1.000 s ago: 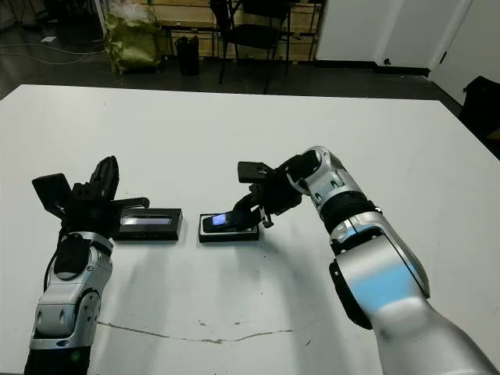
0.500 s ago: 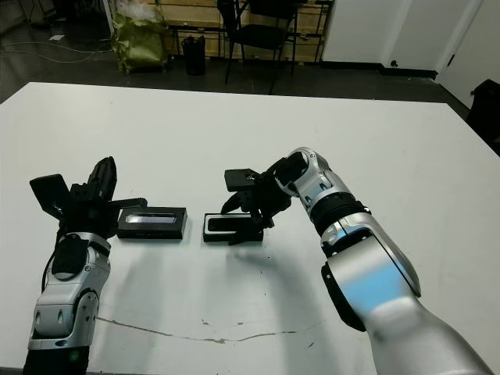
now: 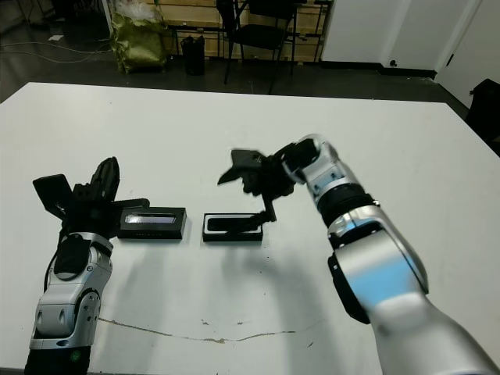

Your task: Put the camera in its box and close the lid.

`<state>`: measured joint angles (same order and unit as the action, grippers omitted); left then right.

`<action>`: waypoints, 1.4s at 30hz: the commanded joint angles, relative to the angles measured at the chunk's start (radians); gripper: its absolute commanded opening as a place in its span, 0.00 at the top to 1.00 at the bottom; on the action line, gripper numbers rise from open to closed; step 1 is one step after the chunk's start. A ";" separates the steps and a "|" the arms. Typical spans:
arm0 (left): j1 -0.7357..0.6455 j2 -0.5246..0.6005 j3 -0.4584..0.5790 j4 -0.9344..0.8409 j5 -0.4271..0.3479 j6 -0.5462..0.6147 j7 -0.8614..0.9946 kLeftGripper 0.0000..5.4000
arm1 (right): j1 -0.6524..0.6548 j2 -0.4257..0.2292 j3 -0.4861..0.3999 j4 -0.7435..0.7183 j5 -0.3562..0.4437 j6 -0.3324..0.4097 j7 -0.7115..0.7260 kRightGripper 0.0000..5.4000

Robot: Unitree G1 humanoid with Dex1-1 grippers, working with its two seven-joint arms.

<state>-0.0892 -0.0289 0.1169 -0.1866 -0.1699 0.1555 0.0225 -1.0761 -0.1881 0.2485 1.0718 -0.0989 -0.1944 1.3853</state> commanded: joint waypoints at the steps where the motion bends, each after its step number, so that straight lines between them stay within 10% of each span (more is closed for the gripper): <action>1: -0.003 0.008 0.004 0.012 -0.004 0.011 -0.004 1.00 | -0.002 -0.041 -0.091 -0.046 0.078 0.137 -0.060 0.00; 6: -0.002 0.004 0.006 0.014 -0.004 0.008 -0.002 1.00 | 0.131 -0.062 -0.224 -0.222 0.170 0.205 -0.295 0.07; 22: -0.008 0.017 0.024 0.021 -0.013 0.010 -0.016 1.00 | 0.477 -0.058 -0.424 -0.443 0.260 -0.076 -0.807 0.76; 28: -0.019 0.114 0.054 0.023 -0.015 0.026 -0.077 1.00 | 0.572 -0.047 -0.473 -0.502 0.331 -0.060 -0.867 1.00; 42: -0.175 0.540 0.105 0.313 -0.096 -0.108 -0.617 1.00 | 0.728 -0.032 -0.489 -0.736 0.345 0.126 -1.074 1.00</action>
<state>-0.2397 0.4631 0.2298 0.0820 -0.2548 0.0436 -0.5292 -0.3662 -0.2286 -0.2307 0.3397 0.2367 -0.0991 0.3281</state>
